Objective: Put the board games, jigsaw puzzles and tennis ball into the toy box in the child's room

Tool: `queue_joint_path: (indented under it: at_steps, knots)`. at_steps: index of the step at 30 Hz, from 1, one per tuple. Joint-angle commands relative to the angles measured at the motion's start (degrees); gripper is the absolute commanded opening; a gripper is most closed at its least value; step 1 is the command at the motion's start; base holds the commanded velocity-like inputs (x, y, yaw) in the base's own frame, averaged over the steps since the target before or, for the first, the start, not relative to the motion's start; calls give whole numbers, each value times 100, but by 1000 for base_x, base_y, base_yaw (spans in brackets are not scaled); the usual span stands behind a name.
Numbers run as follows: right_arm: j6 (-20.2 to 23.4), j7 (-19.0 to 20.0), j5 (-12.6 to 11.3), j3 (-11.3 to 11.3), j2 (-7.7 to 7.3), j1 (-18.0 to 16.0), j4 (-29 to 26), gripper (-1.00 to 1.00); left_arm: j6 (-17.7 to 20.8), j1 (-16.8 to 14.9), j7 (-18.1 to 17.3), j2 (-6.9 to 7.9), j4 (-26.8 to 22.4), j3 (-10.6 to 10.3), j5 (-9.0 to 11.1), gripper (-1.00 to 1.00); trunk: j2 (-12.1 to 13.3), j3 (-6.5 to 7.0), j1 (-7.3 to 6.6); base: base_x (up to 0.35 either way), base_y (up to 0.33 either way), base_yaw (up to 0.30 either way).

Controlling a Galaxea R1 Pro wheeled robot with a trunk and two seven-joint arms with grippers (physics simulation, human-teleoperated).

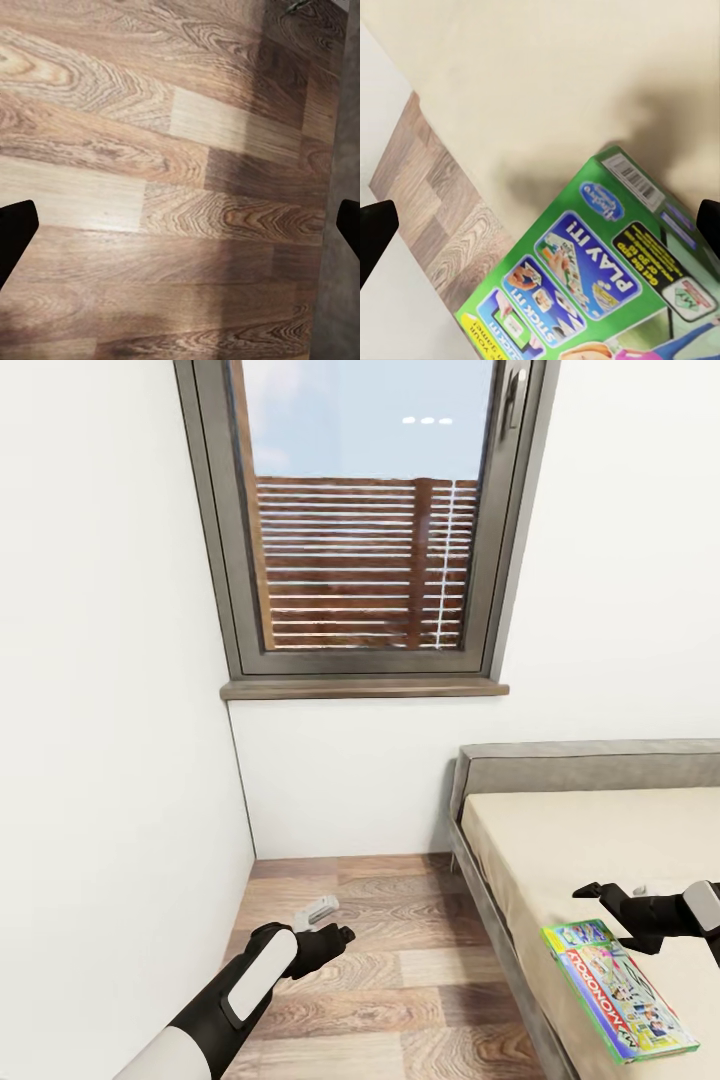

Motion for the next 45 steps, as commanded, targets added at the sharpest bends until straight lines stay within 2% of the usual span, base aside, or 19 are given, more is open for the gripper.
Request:
queue_joint_path:
  at_steps: [1, 15, 45]
  knots:
    - [25, 44, 58, -43, 2, -5, -3, 100, -1, -4, 55, 2, -8, -12, 60, 100, -3, -6, -1, 0, 0, 59]
    - [29, 44, 58, -43, -3, -5, -3, 100, -8, -4, 55, 2, -8, -12, 52, 100, -3, -6, -1, 0, 0, 114]
    - [22, 50, 58, -44, -31, -5, -9, 100, -18, -4, 55, 2, -8, -12, 51, 100, -3, -6, -1, 0, 0, 10]
